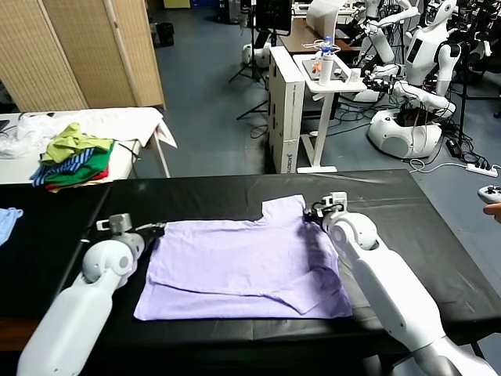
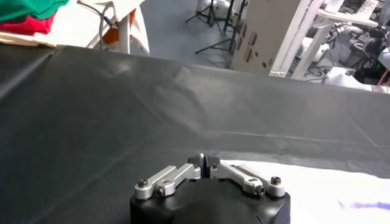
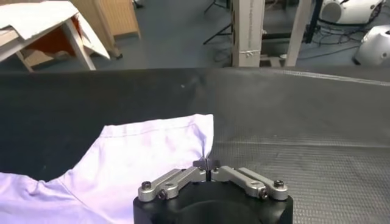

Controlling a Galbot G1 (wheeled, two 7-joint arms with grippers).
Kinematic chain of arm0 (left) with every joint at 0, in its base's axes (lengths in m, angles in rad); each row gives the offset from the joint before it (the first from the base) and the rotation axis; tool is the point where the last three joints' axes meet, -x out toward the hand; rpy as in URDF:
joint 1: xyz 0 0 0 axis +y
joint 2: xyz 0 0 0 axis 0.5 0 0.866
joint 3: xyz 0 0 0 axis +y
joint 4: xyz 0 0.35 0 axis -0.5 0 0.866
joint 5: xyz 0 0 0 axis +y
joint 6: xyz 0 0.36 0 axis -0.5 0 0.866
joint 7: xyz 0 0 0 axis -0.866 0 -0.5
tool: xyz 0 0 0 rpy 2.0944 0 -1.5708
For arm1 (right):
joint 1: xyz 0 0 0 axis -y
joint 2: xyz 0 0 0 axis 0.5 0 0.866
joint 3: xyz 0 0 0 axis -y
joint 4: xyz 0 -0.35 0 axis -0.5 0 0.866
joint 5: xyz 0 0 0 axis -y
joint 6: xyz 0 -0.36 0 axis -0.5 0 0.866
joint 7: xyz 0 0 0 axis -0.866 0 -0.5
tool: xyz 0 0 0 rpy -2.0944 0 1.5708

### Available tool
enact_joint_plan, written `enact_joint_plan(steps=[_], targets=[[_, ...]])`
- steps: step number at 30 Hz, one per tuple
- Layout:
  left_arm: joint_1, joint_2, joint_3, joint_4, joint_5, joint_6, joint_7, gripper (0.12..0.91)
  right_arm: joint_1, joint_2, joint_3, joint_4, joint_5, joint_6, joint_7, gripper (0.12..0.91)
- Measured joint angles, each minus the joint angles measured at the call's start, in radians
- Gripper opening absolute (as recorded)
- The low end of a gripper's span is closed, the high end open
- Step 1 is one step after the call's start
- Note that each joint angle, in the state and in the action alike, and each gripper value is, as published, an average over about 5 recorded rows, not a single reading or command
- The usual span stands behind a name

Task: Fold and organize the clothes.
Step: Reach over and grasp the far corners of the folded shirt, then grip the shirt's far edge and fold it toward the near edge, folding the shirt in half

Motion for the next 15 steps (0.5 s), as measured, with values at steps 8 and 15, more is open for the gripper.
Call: enact_joint_plan(steps=[8,15], targets=[[0.058,0.028,-0.042,-0.083,-0.045,-0.001,-0.008,0.147,-0.057,-0.039,0.038,0.094,0.006,0.007,-0.003,0.140],[0.140,0.057,-0.095,-0.185,-0.077,-0.002,-0.015,0.147,-0.122,-0.079,0.082,0.192,0.028,0.001,-0.003,0.140]])
